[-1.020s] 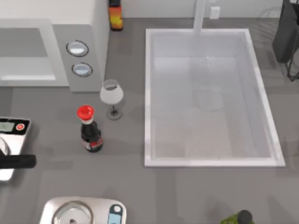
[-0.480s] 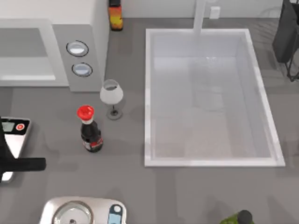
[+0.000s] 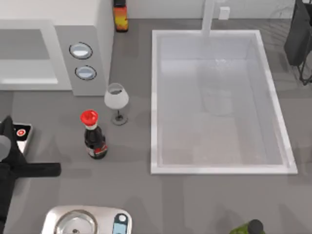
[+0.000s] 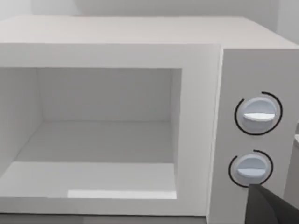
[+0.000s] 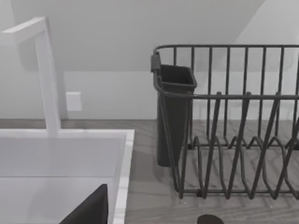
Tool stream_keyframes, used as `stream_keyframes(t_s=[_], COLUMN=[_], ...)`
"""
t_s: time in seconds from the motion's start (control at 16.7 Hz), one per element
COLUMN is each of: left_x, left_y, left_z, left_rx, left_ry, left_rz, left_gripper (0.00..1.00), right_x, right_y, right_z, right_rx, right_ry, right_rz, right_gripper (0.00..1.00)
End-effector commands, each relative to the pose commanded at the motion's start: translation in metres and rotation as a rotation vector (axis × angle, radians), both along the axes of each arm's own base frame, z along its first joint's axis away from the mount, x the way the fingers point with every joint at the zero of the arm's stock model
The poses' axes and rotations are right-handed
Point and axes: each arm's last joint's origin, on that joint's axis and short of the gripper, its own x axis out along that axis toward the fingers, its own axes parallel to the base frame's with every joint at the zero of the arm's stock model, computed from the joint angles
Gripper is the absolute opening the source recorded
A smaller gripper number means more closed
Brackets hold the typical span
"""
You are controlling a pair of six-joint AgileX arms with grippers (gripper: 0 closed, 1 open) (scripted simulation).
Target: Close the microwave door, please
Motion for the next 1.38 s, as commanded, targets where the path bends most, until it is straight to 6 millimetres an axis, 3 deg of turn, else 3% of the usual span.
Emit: stream_keyframes(t_s=[0.36, 0.54, 0.72, 0.9, 1.08, 1.2, 1.38], left_x=[0.009, 0.030, 0.061, 0.094, 0.117, 0.122, 0.114], left_y=[0.003, 0.013, 0.036, 0.077, 0.136, 0.182, 0.249], left_z=[0.006, 0.022, 0.042, 0.061, 0.074, 0.081, 0.085], left_rx=[0.057, 0.172, 0.293, 0.365, 0.356, 0.308, 0.200], left_ry=[0.039, 0.134, 0.285, 0.470, 0.643, 0.729, 0.798], left_rz=[0.014, 0.039, 0.061, 0.061, 0.038, 0.016, -0.011], left_gripper=[0.00, 0.00, 0.00, 0.00, 0.00, 0.00, 0.00], right_x=[0.000, 0.000, 0.000, 0.000, 0.000, 0.000, 0.000], right_y=[0.000, 0.000, 0.000, 0.000, 0.000, 0.000, 0.000], right_z=[0.000, 0.000, 0.000, 0.000, 0.000, 0.000, 0.000], right_rx=[0.000, 0.000, 0.000, 0.000, 0.000, 0.000, 0.000], right_ry=[0.000, 0.000, 0.000, 0.000, 0.000, 0.000, 0.000], right_rz=[0.000, 0.000, 0.000, 0.000, 0.000, 0.000, 0.000], right_gripper=[1.00, 1.00, 1.00, 1.00, 1.00, 1.00, 1.00])
